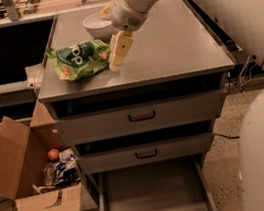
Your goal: Place green rice chip bag into bottom drawer
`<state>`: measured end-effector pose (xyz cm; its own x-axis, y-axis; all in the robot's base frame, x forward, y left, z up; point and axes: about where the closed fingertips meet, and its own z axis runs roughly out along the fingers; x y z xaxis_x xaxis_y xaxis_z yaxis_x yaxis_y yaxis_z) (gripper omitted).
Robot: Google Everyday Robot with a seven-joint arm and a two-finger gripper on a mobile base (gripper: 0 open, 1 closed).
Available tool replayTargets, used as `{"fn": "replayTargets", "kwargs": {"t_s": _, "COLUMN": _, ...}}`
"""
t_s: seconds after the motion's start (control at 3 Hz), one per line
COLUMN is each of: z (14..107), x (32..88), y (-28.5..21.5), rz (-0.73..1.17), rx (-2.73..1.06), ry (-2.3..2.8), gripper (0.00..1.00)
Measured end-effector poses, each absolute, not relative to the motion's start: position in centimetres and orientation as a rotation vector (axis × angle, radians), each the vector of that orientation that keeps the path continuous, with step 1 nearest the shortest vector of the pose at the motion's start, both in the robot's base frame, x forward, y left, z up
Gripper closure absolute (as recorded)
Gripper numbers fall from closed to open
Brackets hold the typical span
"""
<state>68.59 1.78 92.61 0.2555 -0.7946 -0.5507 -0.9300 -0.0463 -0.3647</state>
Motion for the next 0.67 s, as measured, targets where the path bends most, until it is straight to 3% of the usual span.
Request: {"fn": "replayTargets", "kwargs": {"t_s": 0.67, "z": 89.3, "x": 71.3, "y": 7.0, "rz": 0.396, "rx": -1.853, "ry": 1.505, "gripper": 0.00}}
